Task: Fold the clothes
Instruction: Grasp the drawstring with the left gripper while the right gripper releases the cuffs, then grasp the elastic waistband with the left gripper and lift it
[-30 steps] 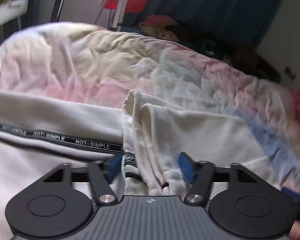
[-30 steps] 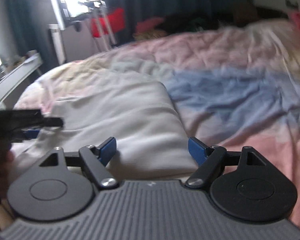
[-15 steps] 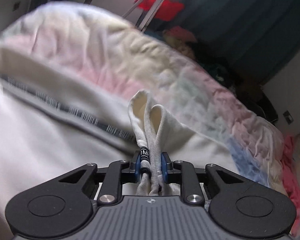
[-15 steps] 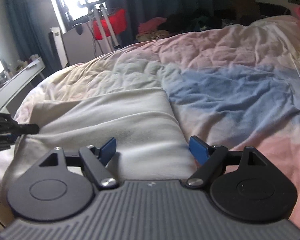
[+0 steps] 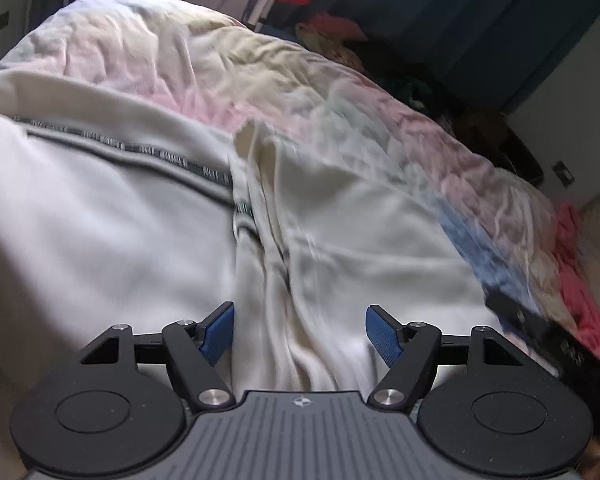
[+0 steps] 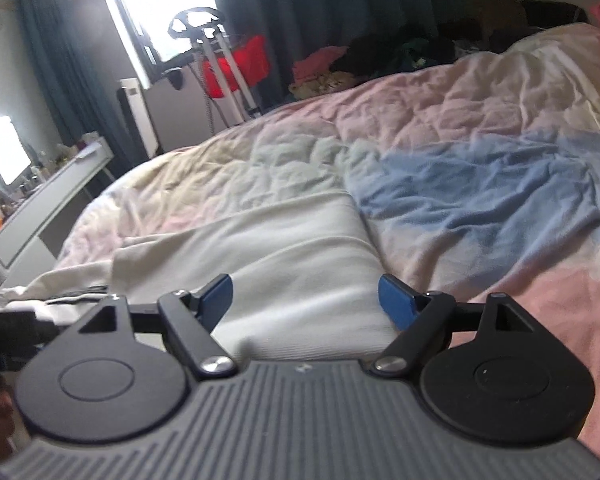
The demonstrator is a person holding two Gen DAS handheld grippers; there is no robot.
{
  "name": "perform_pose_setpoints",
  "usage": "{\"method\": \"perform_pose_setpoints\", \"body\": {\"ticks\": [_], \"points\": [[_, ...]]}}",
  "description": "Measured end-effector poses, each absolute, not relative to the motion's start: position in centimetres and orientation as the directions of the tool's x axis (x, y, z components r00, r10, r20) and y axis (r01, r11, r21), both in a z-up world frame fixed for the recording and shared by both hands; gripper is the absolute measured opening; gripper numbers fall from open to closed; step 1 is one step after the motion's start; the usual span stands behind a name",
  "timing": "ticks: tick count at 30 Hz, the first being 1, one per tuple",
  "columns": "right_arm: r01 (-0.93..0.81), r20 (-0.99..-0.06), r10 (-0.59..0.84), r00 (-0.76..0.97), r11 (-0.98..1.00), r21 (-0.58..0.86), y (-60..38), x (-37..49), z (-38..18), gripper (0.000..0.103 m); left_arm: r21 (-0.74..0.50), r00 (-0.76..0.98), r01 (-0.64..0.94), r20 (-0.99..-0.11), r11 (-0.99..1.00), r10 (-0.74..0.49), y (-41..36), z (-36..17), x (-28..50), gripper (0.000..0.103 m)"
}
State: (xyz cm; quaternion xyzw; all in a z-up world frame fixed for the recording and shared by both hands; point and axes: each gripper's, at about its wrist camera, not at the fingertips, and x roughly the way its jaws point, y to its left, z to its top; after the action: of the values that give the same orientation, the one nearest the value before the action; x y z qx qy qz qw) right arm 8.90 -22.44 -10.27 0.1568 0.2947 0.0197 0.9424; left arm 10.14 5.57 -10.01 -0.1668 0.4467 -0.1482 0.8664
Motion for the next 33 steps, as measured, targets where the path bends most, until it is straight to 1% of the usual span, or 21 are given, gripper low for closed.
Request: {"method": "perform_pose_setpoints", "body": {"ticks": [1, 3, 4, 5, 9, 11, 14, 15, 16, 18, 19, 22, 23, 25, 27, 31, 33], "points": [[0.048, -0.550, 0.130, 0.825, 0.953, 0.298, -22.2, 8.9, -10.3, 0.081, -0.411, 0.560, 0.101, -0.729, 0.906, -0.393, 5.5, -10.0, 9.5, 0.066], [0.034, -0.551, 0.131, 0.824, 0.960, 0.279, -21.7, 8.8, -10.5, 0.081, -0.384, 0.564, 0.081, -0.743, 0.920, -0.360, 5.5, -10.3, 8.6, 0.062], [0.027, -0.552, 0.131, 0.823, 0.963, 0.270, -21.4, 8.8, -10.5, 0.081, -0.368, 0.565, 0.068, -0.752, 0.927, -0.340, 5.5, -10.4, 8.4, 0.059], [0.020, -0.553, 0.132, 0.823, 0.965, 0.260, -21.2, 8.8, -10.6, 0.081, -0.351, 0.567, 0.063, -0.758, 0.934, -0.323, 5.4, -10.6, 8.2, 0.059], [-0.008, -0.556, 0.133, 0.821, 0.975, 0.222, -20.2, 8.7, -10.8, 0.080, -0.281, 0.591, 0.083, -0.759, 0.956, -0.274, 4.4, -10.7, 7.8, 0.060], [-0.007, -0.570, 0.121, 0.813, 0.980, 0.199, -19.8, 8.8, -11.3, 0.081, -0.269, 0.602, 0.087, -0.753, 0.959, -0.266, 4.3, -10.6, 7.7, 0.060], [0.001, -0.572, 0.111, 0.812, 0.982, 0.191, -19.6, 8.7, -11.3, 0.081, -0.268, 0.624, 0.083, -0.737, 0.960, -0.260, 4.9, -10.3, 6.9, 0.065], [0.004, -0.573, 0.107, 0.812, 0.982, 0.189, -19.5, 8.7, -11.4, 0.081, -0.274, 0.640, 0.064, -0.727, 0.960, -0.250, 5.5, -9.9, 6.2, 0.069], [0.006, -0.574, 0.104, 0.812, 0.982, 0.186, -19.4, 8.7, -11.4, 0.081, -0.278, 0.651, 0.038, -0.722, 0.960, -0.235, 6.1, -9.4, 5.6, 0.073], [0.011, -0.576, 0.103, 0.811, 0.981, 0.192, -19.5, 8.8, -11.4, 0.081, -0.296, 0.668, -0.022, -0.715, 0.955, -0.207, 7.7, -8.2, 4.5, 0.076], [0.013, -0.577, 0.105, 0.810, 0.980, 0.197, -19.6, 8.8, -11.3, 0.081, -0.304, 0.674, -0.053, -0.714, 0.951, -0.190, 8.5, -7.6, 4.0, 0.082], [0.018, -0.579, 0.116, 0.807, 0.975, 0.220, -19.9, 8.6, -11.2, 0.080, -0.280, 0.653, -0.175, -0.751, 0.944, -0.102, 11.2, -6.1, 3.7, 0.085], [0.020, -0.579, 0.120, 0.806, 0.973, 0.229, -20.1, 8.5, -11.2, 0.080, -0.293, 0.635, -0.218, -0.767, 0.931, -0.093, 12.2, -5.9, 3.9, 0.085], [0.023, -0.580, 0.129, 0.804, 0.969, 0.248, -20.4, 8.4, -11.1, 0.080, -0.363, 0.595, -0.318, -0.796, 0.876, -0.114, 14.8, -5.8, 4.7, 0.092], [0.026, -0.581, 0.139, 0.802, 0.963, 0.266, -20.7, 8.2, -11.0, 0.080, -0.420, 0.553, -0.423, -0.821, 0.803, -0.139, 17.4, -6.3, 5.5, 0.095], [0.035, -0.583, 0.153, 0.798, 0.954, 0.298, -21.1, 8.0, -10.9, 0.080, -0.486, 0.488, -0.613, -0.853, 0.623, -0.186, 22.4, -8.9, 6.9, 0.094], [0.038, -0.584, 0.155, 0.797, 0.952, 0.304, -21.2, 8.1, -10.9, 0.080, -0.488, 0.488, -0.659, -0.856, 0.572, -0.169, 24.1, -9.9, 7.4, 0.093]]}}
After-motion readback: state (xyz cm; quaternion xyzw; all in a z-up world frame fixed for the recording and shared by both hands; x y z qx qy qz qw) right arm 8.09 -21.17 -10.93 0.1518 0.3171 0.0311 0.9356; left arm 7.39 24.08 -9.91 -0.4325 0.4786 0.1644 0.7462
